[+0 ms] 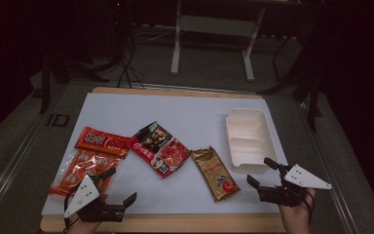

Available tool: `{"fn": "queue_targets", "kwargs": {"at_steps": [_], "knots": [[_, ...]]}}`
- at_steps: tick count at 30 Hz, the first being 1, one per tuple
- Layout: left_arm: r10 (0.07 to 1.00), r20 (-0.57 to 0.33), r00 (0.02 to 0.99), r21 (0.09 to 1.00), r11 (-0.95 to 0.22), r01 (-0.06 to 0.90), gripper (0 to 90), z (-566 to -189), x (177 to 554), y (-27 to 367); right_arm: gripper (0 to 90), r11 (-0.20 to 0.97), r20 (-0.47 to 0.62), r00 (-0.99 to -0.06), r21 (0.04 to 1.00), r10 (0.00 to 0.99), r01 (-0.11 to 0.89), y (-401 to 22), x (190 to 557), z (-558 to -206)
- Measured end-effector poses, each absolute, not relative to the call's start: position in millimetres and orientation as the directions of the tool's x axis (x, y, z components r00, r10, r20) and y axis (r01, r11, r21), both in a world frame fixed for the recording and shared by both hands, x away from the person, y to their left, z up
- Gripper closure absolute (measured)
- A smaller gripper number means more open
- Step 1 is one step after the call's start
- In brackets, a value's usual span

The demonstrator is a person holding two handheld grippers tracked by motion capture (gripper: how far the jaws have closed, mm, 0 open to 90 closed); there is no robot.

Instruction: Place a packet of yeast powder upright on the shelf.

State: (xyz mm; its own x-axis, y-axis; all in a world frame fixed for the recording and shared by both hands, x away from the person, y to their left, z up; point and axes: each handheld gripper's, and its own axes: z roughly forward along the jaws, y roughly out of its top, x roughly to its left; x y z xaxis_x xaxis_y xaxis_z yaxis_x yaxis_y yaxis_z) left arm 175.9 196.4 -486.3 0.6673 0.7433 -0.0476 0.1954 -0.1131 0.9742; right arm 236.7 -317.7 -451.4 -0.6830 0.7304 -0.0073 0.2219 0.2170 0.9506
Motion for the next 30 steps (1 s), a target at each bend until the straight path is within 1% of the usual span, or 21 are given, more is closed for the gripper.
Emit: {"fn": "queue_targets", "kwargs": {"at_steps": [3, 6, 9, 11, 14, 17, 21, 24, 25, 30], "knots": [[0.753, -0.054, 0.656, 0.972, -0.110, 0.207, 0.9, -485.4, 176.8, 195.4, 13.4, 0.218, -0.007, -0.689, 0.951, 0.725, 0.220, -317.3, 238.4, -453.0], [0.762, -0.054, 0.645, 0.975, -0.100, 0.200, 1.0, -483.5, 175.8, 196.4, 14.2, 0.247, -0.063, -0.690, 0.954, 0.721, 0.171, -316.0, 238.5, -452.5], [0.770, -0.045, 0.637, 0.975, -0.104, 0.194, 1.0, -484.0, 175.5, 197.8, 15.8, 0.232, -0.036, -0.690, 0.953, 0.723, 0.194, -316.3, 238.9, -451.0], [0.768, -0.053, 0.638, 0.975, -0.099, 0.201, 0.9, -485.9, 176.2, 198.1, 15.9, 0.221, 0.008, -0.697, 0.946, 0.717, 0.237, -316.0, 240.9, -452.9], [0.764, -0.050, 0.643, 0.973, -0.108, 0.204, 1.0, -487.7, 177.0, 197.3, 15.9, 0.235, 0.032, -0.706, 0.931, 0.708, 0.278, -313.8, 244.2, -455.5], [0.760, -0.054, 0.647, 0.974, -0.104, 0.204, 1.0, -489.3, 177.5, 197.2, 15.9, 0.261, 0.013, -0.723, 0.928, 0.691, 0.266, -310.3, 246.1, -454.5], [0.751, -0.063, 0.657, 0.973, -0.101, 0.208, 1.0, -490.7, 177.4, 195.8, 15.9, 0.265, 0.024, -0.750, 0.928, 0.661, 0.263, -303.0, 246.5, -451.3], [0.745, -0.049, 0.665, 0.973, -0.115, 0.201, 1.0, -490.8, 176.3, 193.9, 15.9, 0.294, 0.017, -0.750, 0.914, 0.662, 0.281, -296.0, 247.3, -448.1], [0.744, -0.049, 0.666, 0.973, -0.114, 0.200, 1.0, -490.7, 176.1, 193.6, 15.9, 0.309, 0.000, -0.750, 0.911, 0.661, 0.272, -292.7, 247.4, -445.8], [0.743, -0.051, 0.668, 0.973, -0.113, 0.200, 1.0, -490.6, 176.2, 193.1, 14.2, 0.310, 0.000, -0.750, 0.911, 0.662, 0.273, -284.5, 250.6, -438.9]]}}
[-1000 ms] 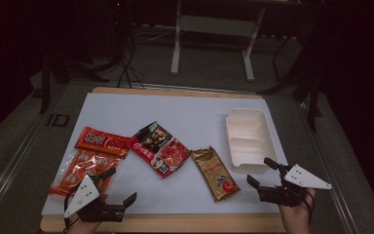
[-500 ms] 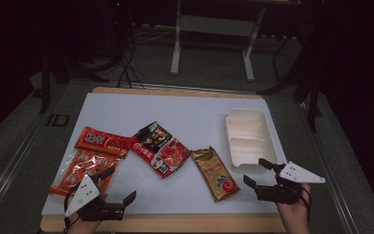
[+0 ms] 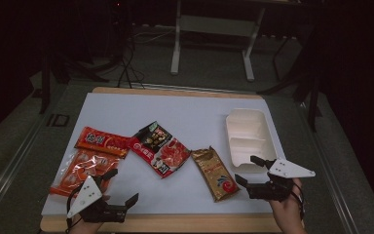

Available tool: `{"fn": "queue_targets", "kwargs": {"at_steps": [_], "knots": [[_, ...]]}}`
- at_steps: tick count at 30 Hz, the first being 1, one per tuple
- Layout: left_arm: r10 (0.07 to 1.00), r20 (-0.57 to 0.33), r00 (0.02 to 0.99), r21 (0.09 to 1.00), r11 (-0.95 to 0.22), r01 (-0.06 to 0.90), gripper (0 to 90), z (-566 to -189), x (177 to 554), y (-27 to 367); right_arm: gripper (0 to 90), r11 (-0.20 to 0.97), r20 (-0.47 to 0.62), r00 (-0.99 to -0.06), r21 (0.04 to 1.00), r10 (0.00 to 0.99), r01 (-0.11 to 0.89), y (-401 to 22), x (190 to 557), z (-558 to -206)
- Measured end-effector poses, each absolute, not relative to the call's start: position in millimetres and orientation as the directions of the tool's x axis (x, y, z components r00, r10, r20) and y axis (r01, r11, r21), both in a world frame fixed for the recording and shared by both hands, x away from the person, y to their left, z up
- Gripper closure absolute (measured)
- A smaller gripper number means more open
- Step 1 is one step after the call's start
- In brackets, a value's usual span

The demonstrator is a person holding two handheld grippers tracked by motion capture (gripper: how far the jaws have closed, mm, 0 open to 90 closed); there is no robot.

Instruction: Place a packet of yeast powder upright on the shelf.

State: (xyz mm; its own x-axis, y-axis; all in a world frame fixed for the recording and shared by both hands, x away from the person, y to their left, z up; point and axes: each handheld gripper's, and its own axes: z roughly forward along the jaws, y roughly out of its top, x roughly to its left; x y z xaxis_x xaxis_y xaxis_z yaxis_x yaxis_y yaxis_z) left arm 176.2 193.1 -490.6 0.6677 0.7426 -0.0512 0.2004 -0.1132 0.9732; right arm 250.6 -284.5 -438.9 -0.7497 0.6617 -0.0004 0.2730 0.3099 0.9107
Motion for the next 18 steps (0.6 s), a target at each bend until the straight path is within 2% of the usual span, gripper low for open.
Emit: {"fn": "queue_targets", "kwargs": {"at_steps": [18], "knots": [[0.738, -0.060, 0.672, 0.972, -0.111, 0.208, 0.9, -492.2, 176.1, 193.6, 10.0, 0.323, 0.016, -0.763, 0.900, 0.646, 0.292, -250.6, 283.7, -407.9]]}}
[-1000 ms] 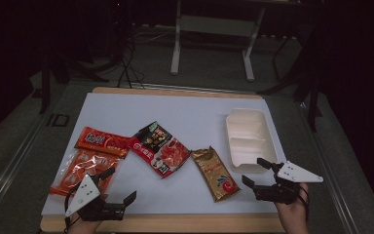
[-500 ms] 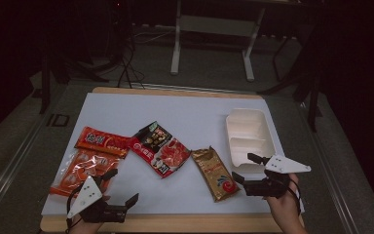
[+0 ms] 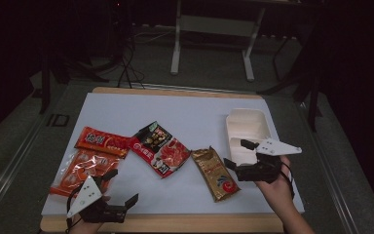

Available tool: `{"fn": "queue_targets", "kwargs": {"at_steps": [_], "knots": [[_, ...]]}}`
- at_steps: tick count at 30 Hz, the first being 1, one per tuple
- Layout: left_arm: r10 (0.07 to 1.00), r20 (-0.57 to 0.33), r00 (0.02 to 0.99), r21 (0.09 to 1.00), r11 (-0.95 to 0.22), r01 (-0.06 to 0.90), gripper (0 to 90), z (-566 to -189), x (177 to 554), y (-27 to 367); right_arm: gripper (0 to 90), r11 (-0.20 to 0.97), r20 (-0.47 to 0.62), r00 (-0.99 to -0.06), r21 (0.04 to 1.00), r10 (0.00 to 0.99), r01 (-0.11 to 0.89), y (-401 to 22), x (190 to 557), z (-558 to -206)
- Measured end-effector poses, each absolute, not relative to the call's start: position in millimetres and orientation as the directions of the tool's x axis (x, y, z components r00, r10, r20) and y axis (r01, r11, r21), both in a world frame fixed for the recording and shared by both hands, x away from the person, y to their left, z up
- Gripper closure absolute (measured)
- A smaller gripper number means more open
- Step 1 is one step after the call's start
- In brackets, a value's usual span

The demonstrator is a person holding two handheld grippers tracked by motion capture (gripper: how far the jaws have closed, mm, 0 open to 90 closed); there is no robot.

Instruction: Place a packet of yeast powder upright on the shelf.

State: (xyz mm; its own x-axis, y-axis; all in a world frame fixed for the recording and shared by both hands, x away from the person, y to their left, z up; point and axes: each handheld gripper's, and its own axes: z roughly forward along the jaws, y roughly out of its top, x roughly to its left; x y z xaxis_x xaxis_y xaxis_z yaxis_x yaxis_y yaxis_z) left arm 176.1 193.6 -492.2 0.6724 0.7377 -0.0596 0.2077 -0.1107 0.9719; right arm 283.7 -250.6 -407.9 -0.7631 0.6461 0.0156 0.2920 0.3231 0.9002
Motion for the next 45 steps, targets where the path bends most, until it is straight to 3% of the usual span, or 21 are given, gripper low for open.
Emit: {"fn": "queue_targets", "kwargs": {"at_steps": [17, 33, 45], "knots": [[0.732, -0.069, 0.677, 0.970, -0.110, 0.219, 0.9, -493.8, 177.7, 193.8, 10.6, 0.389, 0.037, -0.755, 0.840, 0.654, 0.378, -217.5, 326.0, -414.0], [0.728, -0.061, 0.683, 0.968, -0.123, 0.218, 0.9, -493.7, 177.2, 193.0, 18.6, 0.457, 0.107, -0.737, 0.722, 0.668, 0.519, -192.8, 362.8, -436.1], [0.727, -0.059, 0.684, 0.967, -0.129, 0.220, 0.9, -494.1, 177.8, 192.6, 25.4, 0.500, 0.077, -0.704, 0.650, 0.706, 0.572, -179.1, 380.4, -450.4]]}}
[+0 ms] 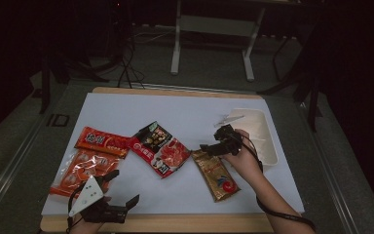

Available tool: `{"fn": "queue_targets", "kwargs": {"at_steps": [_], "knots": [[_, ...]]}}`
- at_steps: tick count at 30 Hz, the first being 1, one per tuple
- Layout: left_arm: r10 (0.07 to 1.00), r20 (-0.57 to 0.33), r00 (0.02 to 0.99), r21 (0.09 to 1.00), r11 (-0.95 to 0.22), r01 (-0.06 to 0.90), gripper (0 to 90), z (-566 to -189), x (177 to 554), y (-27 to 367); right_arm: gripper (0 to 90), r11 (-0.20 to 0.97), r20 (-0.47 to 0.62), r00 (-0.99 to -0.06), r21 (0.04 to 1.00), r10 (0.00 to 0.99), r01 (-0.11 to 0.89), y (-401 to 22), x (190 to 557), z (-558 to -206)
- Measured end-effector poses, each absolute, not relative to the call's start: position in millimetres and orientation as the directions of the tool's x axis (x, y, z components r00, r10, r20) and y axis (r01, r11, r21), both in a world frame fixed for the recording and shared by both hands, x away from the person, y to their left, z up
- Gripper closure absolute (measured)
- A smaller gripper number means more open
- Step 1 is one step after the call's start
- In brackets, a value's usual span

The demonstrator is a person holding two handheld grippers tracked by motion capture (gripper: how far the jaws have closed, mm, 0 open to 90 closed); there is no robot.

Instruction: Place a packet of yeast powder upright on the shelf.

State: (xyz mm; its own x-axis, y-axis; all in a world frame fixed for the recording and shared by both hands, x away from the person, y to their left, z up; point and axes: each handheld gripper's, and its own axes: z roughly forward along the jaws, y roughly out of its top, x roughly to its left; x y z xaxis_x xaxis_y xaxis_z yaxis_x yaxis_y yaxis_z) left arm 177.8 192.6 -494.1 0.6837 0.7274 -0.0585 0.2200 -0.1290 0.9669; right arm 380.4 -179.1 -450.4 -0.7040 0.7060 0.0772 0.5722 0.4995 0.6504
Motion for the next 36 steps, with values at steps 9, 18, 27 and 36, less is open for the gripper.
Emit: {"fn": "queue_targets", "kwargs": {"at_steps": [9, 18, 27, 36], "knots": [[0.726, -0.053, 0.685, 0.967, -0.135, 0.218, 1.0, -494.1, 177.7, 192.5, 30.0, 0.541, 0.060, -0.668, 0.534, 0.741, 0.649, -166.8, 392.5, -469.3], [0.725, -0.049, 0.687, 0.966, -0.141, 0.217, 0.9, -494.0, 177.5, 192.1, 33.0, 0.559, 0.044, -0.638, 0.440, 0.769, 0.703, -160.4, 403.0, -482.9], [0.728, -0.040, 0.684, 0.968, -0.143, 0.208, 1.0, -493.3, 176.5, 191.2, 40.0, 0.558, 0.061, -0.618, 0.368, 0.784, 0.744, -162.0, 412.0, -491.5], [0.725, -0.037, 0.688, 0.967, -0.147, 0.208, 1.0, -493.6, 176.3, 190.2, 49.0, 0.549, 0.125, -0.604, 0.303, 0.787, 0.779, -161.7, 420.1, -499.4]]}}
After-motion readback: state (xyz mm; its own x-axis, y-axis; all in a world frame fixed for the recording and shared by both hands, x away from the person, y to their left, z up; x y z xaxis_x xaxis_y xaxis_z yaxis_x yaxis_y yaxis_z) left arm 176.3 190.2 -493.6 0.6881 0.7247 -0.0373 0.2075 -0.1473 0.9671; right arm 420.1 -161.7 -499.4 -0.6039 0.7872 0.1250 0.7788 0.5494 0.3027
